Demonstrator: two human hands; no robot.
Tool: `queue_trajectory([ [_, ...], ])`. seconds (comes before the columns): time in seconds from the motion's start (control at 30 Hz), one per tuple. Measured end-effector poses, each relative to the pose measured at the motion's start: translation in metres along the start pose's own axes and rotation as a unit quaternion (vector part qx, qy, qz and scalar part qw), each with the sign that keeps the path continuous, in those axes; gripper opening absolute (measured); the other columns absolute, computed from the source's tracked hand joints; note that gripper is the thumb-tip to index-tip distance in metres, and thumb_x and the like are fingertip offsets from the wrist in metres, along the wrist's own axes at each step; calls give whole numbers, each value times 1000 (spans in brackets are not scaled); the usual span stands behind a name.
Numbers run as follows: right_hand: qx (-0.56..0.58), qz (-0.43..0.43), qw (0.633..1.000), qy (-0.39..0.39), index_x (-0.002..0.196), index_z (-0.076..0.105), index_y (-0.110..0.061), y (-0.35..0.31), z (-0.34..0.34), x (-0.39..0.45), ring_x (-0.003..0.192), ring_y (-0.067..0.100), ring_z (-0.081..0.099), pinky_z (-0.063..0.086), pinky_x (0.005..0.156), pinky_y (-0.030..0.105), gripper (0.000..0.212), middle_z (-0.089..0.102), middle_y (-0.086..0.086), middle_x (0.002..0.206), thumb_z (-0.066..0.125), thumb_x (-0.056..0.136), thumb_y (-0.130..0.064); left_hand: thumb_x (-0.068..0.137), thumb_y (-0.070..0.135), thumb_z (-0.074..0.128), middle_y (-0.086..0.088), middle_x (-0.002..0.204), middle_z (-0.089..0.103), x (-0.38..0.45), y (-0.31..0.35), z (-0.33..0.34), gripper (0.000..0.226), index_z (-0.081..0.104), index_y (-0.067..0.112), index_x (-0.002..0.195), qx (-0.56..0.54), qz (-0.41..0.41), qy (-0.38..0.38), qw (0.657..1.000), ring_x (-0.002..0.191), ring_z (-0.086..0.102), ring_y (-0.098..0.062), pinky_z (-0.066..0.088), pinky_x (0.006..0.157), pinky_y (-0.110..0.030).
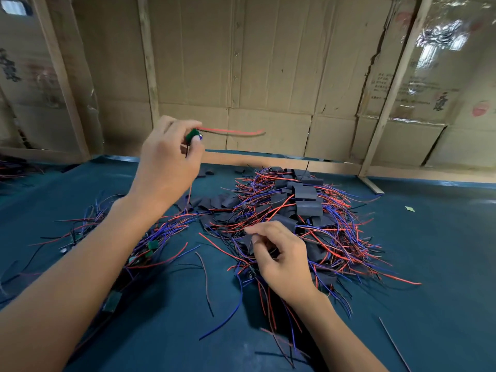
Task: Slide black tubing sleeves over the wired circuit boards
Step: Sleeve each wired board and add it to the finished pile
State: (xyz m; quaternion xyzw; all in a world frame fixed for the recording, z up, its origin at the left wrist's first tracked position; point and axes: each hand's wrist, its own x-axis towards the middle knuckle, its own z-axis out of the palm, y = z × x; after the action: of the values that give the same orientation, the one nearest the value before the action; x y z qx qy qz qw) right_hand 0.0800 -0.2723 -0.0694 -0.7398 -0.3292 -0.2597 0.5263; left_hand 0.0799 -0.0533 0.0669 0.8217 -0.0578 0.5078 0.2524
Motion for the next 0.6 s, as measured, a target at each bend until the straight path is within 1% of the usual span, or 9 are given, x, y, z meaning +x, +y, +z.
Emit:
queue_trajectory([
  [0.07,18,22,1000,9,103,77,-11,-2,0,1,75,11,62,46,70,16,33,69,-2,93,61,85,12,97,11,56,-9,100,63,-4,12,8,22,69,15,115,-139,-106,-1,985,76,66,-16,55,67,-27],
  [0.1,31,39,999,14,103,77,-12,-3,0,1,76,11,63,46,70,17,29,69,-3,93,62,87,8,98,10,55,-6,92,66,-7,19,12,21,69,17,112,-234,-191,-23,953,69,67,-14,52,55,-25],
  [0.17,94,98,990,25,107,77,-15,-5,1,4,79,11,65,48,74,21,22,71,-4,95,63,93,-8,96,7,57,-5,78,65,-16,31,21,16,71,11,105,-388,-373,-106,836,56,57,-13,36,40,-21],
  [0.2,143,137,980,31,111,76,-17,-7,1,5,77,13,66,50,74,23,22,72,-2,95,62,94,-17,95,6,59,-8,80,63,-24,36,25,16,70,3,106,-424,-436,-164,777,53,51,-11,27,37,-19],
  [0.23,192,174,965,35,114,75,-20,-8,0,7,73,14,64,50,71,25,24,72,2,94,61,95,-25,94,6,61,-11,84,62,-34,38,28,20,68,-4,110,-433,-471,-222,736,51,46,-9,20,37,-17],
  [0.3,239,213,947,30,113,75,-31,-10,-3,11,63,17,58,49,65,29,25,74,7,89,58,97,-40,94,8,63,-11,84,59,-57,41,32,26,67,-5,116,-431,-498,-312,685,52,38,-8,12,40,-17],
  [0.4,242,228,943,27,106,76,-43,-14,-5,14,69,12,59,52,65,31,25,75,1,97,53,99,-49,96,3,59,-10,79,62,-88,41,34,22,68,0,117,-455,-504,-392,621,49,43,-6,21,34,-14],
  [0.5,282,248,927,18,111,77,-28,-17,-5,14,64,8,57,55,58,26,33,73,-5,98,53,96,-44,97,11,61,-17,96,71,-100,34,32,15,65,2,108,-456,-483,-461,588,55,50,-10,28,35,-14],
  [0.6,286,247,925,27,104,78,-20,-16,-4,14,74,11,58,49,77,26,30,69,-4,82,56,96,-39,95,10,65,-26,109,70,-93,16,31,11,61,7,104,-420,-453,-531,580,70,67,-20,45,46,-20],
])
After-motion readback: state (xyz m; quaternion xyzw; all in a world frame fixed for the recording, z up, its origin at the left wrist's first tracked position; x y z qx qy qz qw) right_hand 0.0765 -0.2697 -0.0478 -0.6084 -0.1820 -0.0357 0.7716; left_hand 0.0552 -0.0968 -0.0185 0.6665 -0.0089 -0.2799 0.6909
